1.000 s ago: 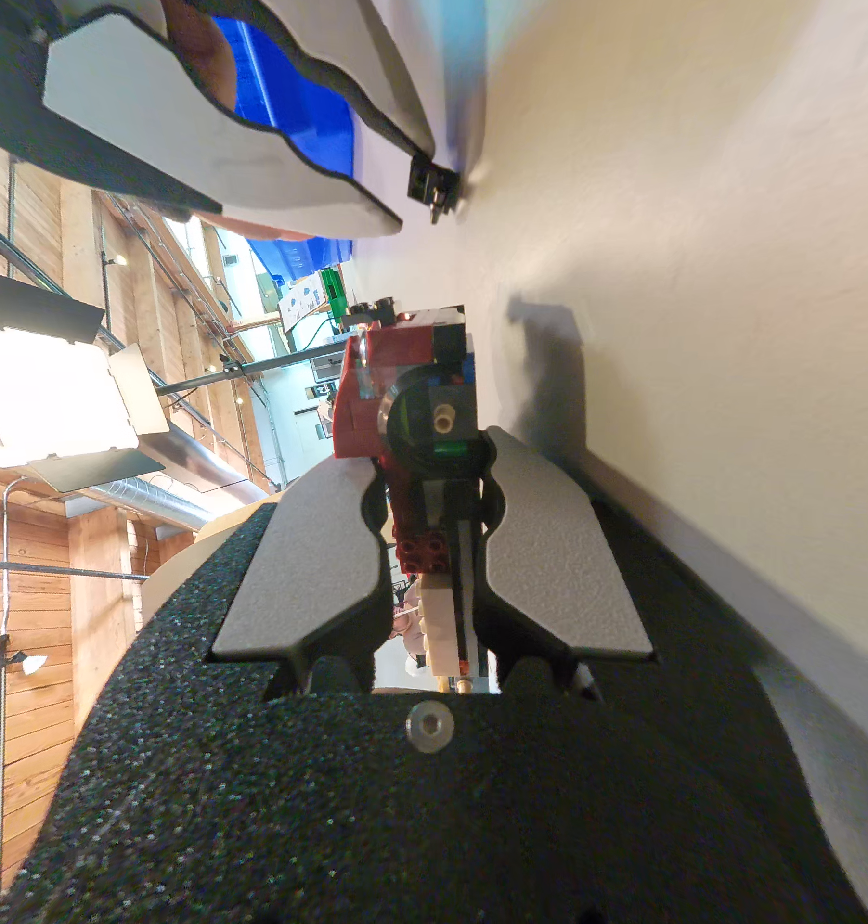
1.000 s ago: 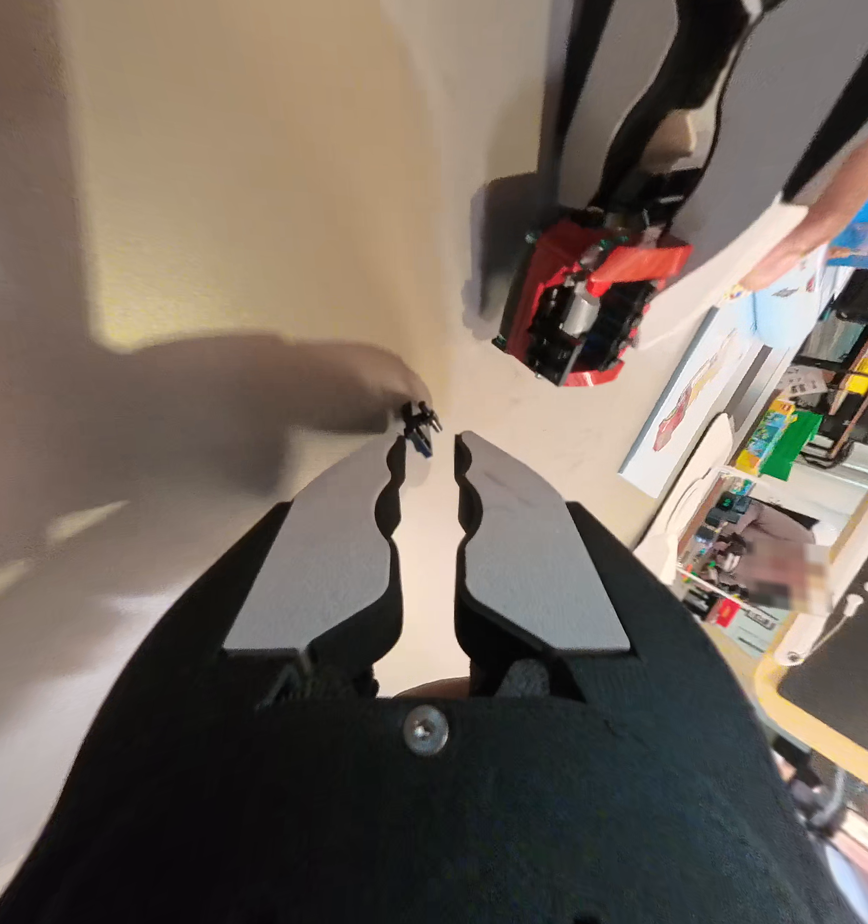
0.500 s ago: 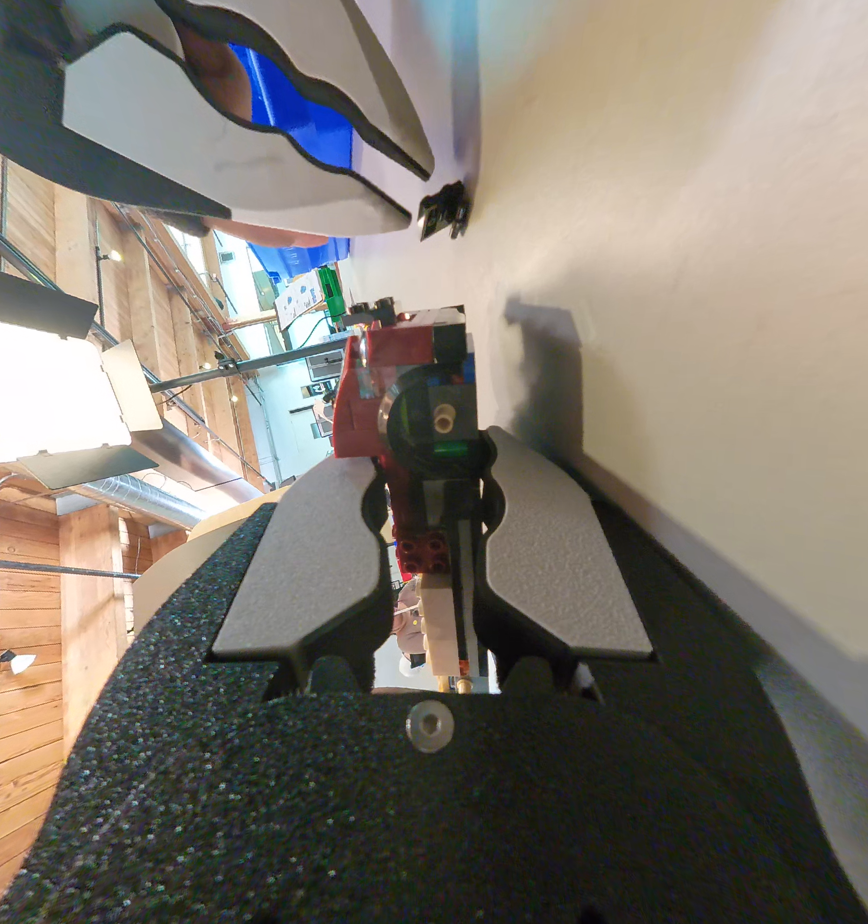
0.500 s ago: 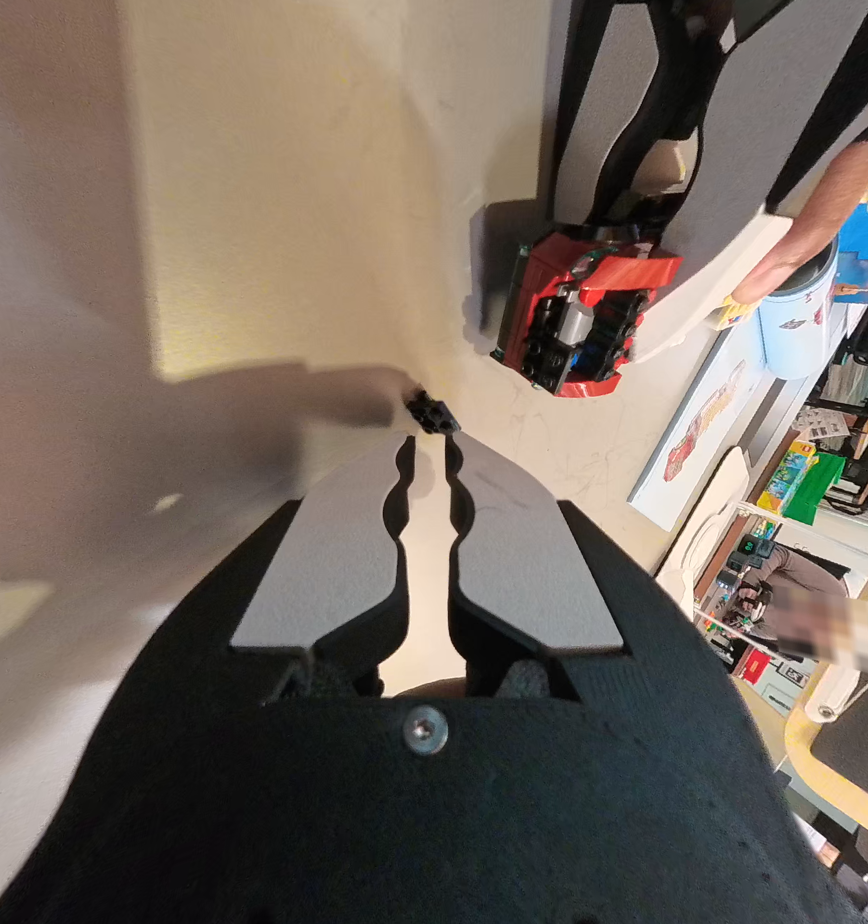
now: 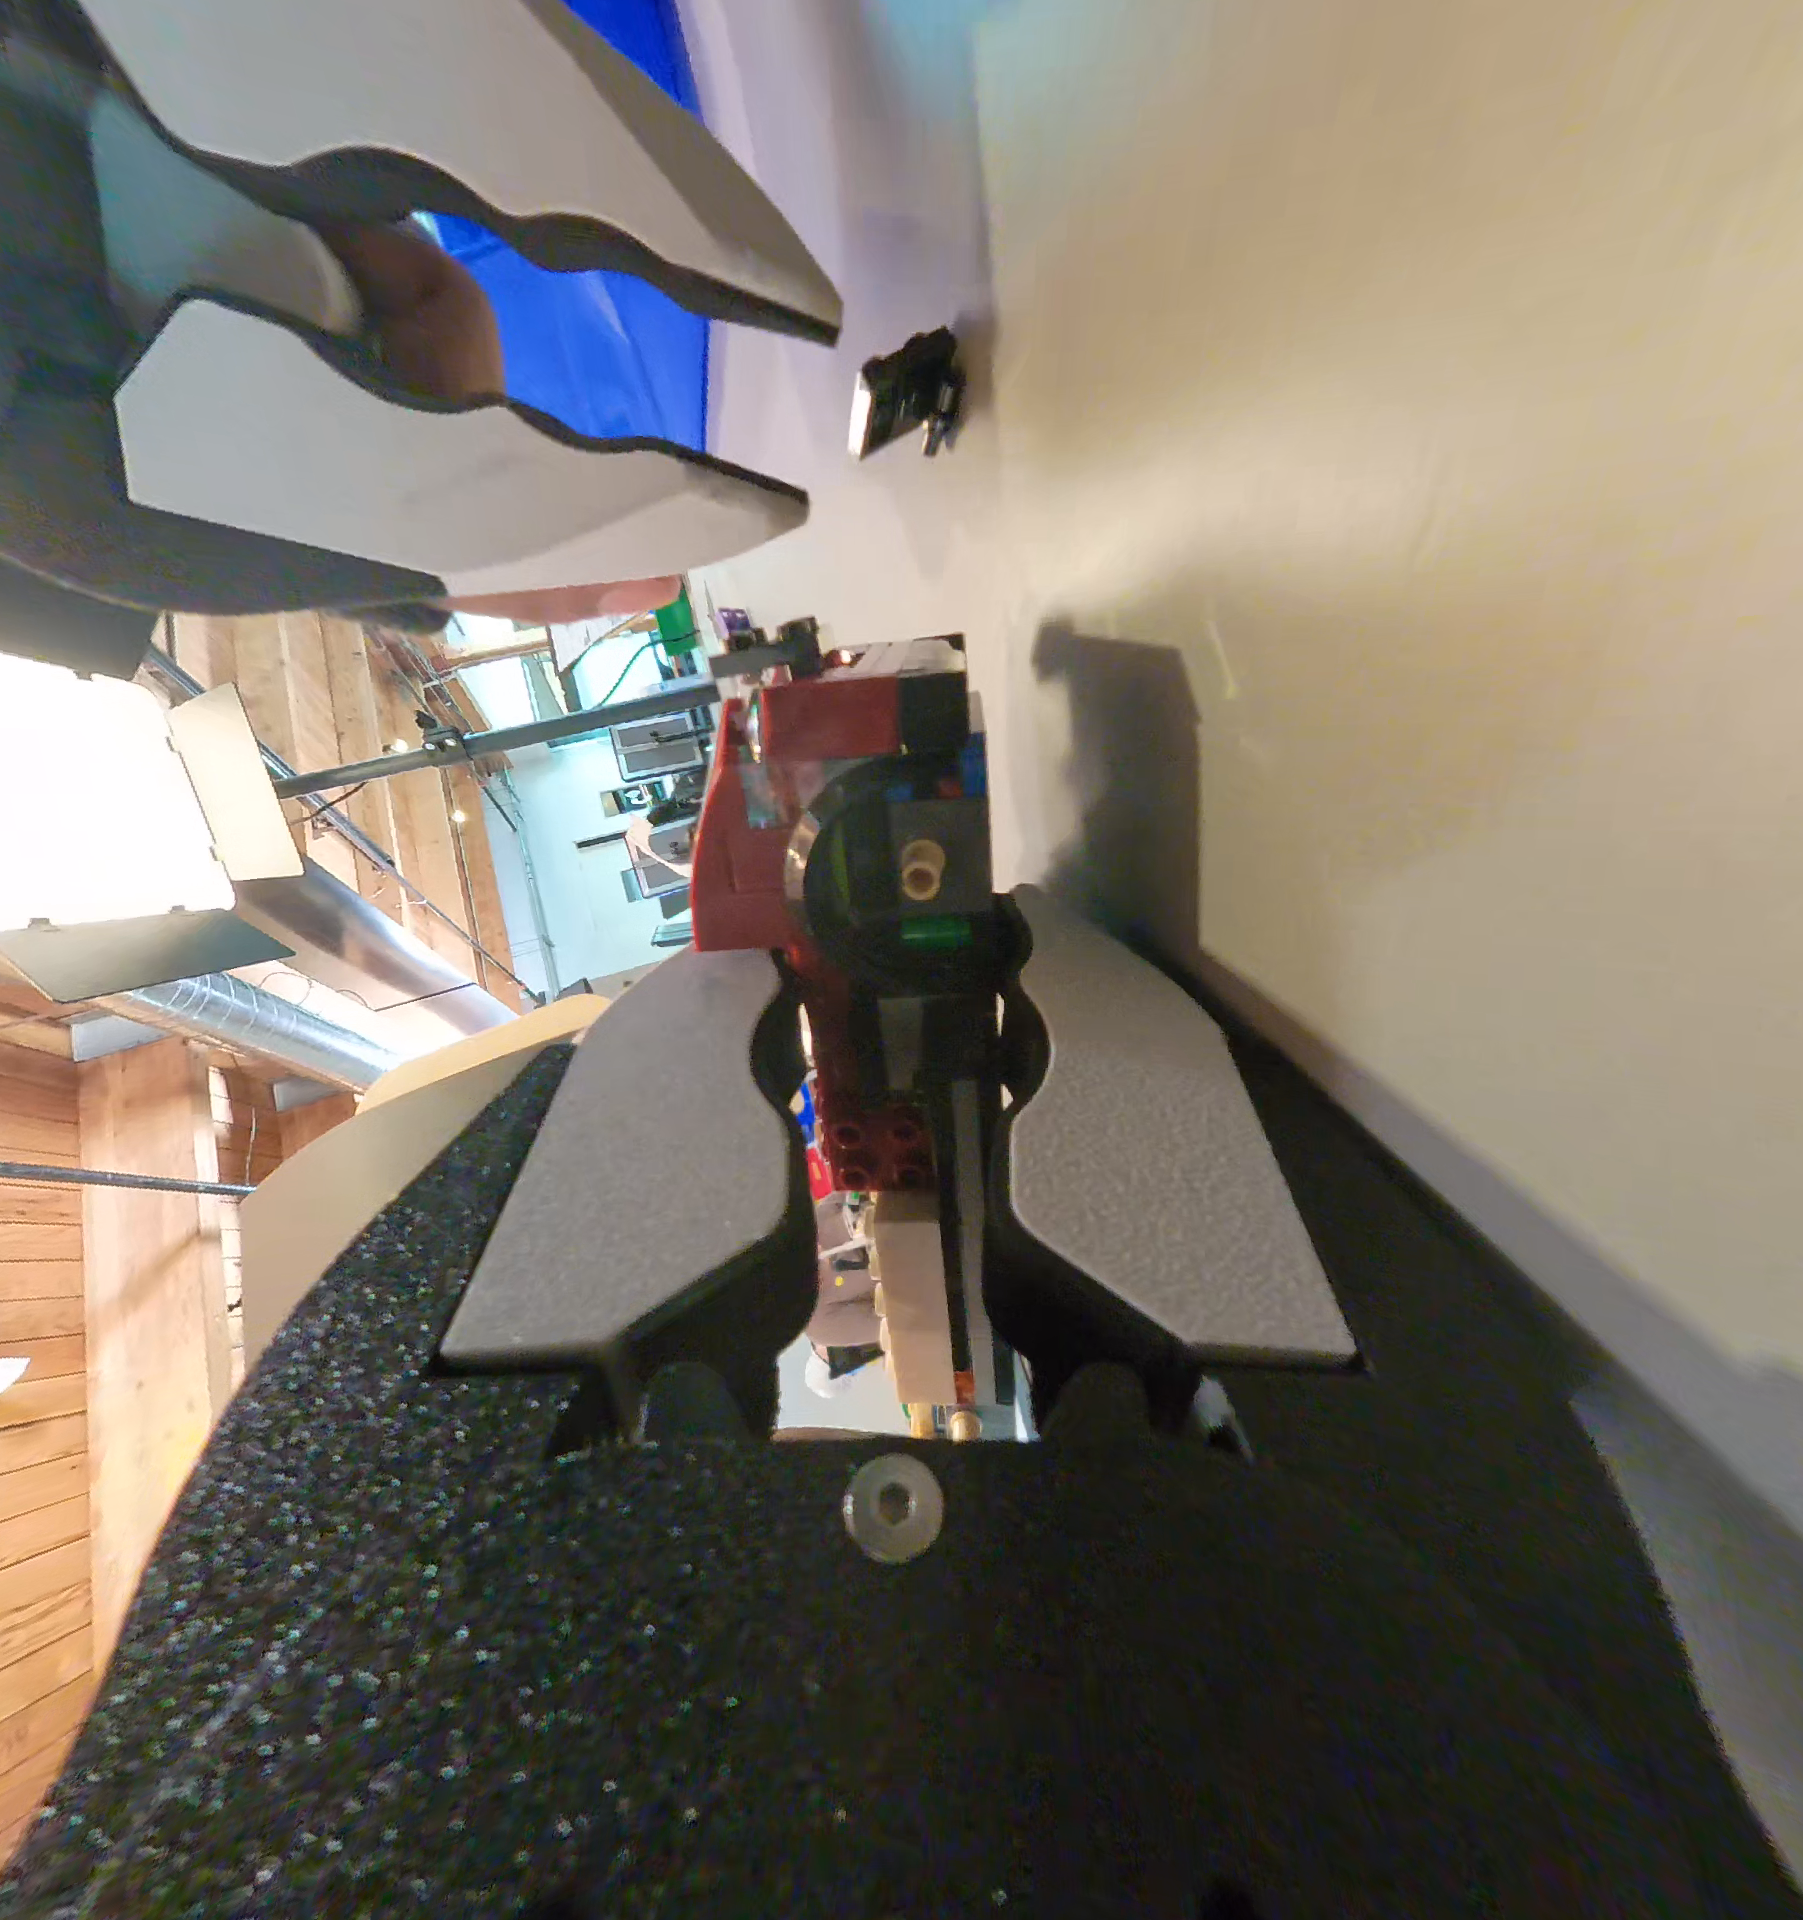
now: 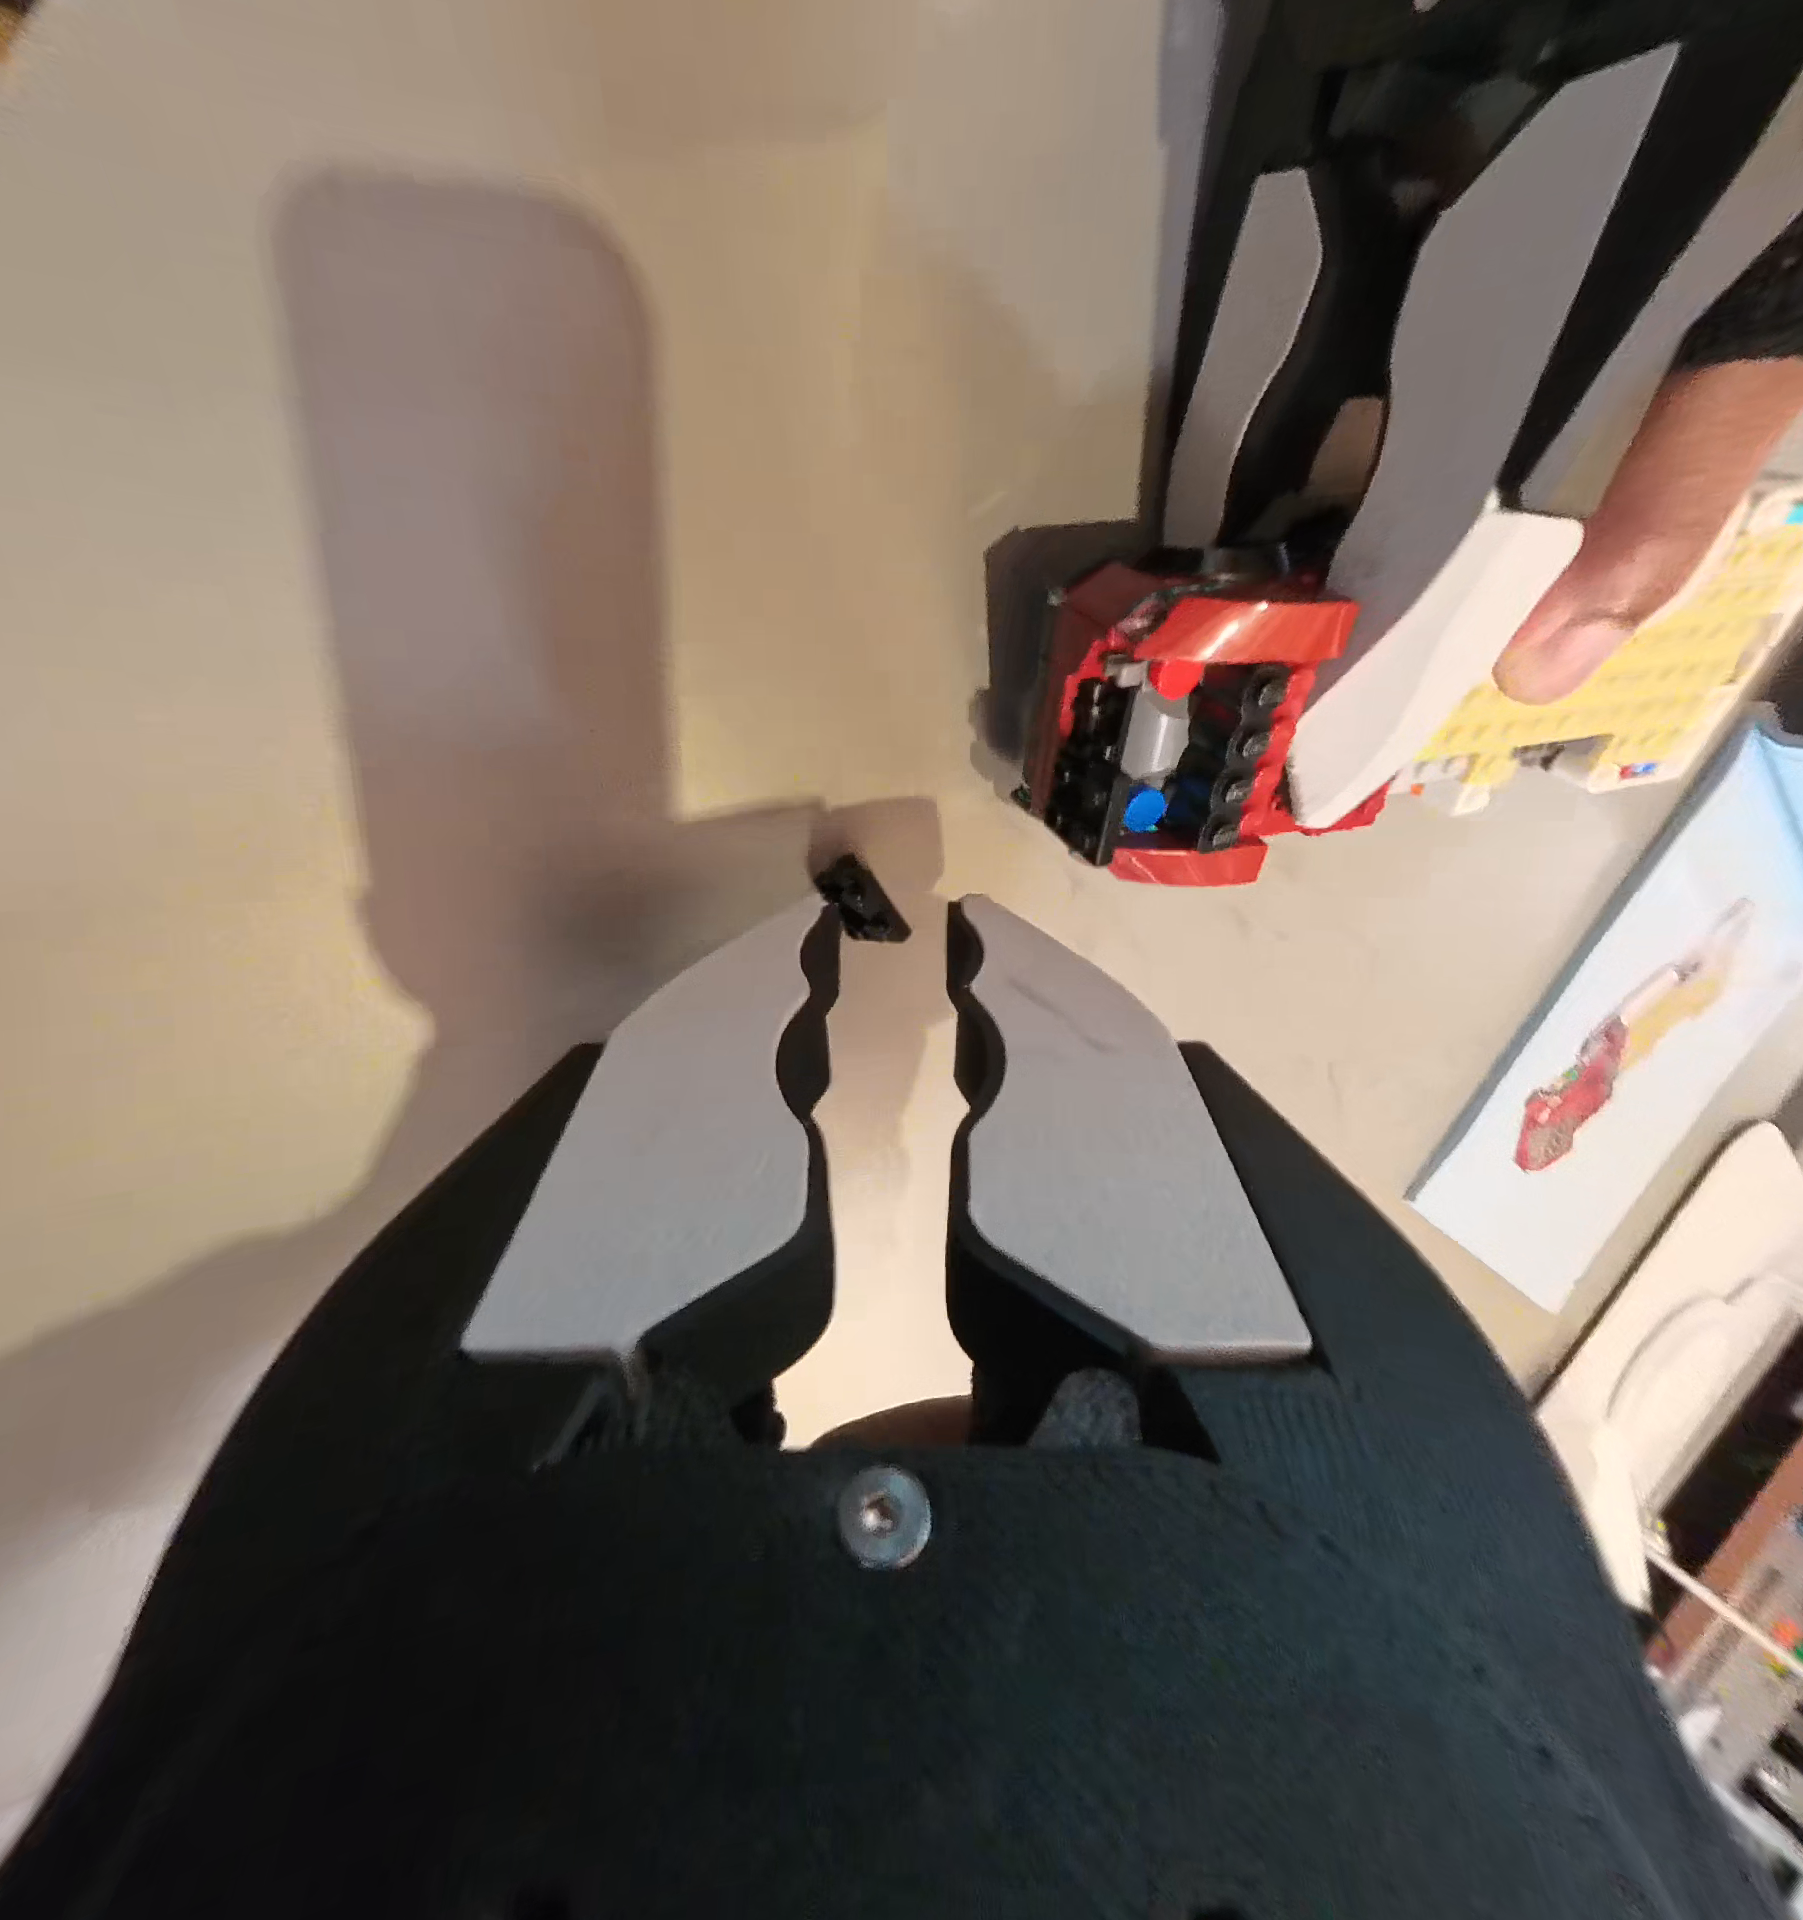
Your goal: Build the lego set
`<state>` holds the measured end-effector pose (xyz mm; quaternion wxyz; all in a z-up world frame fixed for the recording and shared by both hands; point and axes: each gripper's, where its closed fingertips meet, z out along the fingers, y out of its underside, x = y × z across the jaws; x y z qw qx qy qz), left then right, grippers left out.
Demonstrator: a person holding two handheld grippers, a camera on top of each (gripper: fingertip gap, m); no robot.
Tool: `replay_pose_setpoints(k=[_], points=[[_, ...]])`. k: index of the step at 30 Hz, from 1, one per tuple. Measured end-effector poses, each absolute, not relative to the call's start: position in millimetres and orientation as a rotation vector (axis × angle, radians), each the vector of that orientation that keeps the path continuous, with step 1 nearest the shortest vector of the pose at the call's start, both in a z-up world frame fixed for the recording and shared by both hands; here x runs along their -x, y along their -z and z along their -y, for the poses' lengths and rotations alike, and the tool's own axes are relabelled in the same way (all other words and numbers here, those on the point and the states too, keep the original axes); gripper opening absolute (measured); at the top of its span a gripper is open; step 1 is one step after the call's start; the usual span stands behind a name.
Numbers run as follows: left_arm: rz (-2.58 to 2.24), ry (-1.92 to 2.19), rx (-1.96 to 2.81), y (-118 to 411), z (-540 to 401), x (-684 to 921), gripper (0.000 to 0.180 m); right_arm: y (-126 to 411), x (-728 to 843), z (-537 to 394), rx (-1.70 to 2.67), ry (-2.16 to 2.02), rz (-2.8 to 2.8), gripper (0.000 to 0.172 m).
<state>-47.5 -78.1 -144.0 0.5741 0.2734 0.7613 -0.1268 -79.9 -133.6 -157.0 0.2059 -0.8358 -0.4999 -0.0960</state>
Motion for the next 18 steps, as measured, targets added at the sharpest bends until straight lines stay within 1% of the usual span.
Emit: replay_pose_setpoints(k=[8, 18], points=[[-1.79, 0.3, -0.628, 142.7, 75.7, 46.6, 0.035, 159.3, 82.0, 135.9, 2.369, 0.114, 1.56, 0.019], [-1.791, 0.303, -0.626, 142.0, 75.7, 47.2, 0.034, 164.8, 80.8, 135.6, 2.394, 0.027, 1.662, 0.019]])
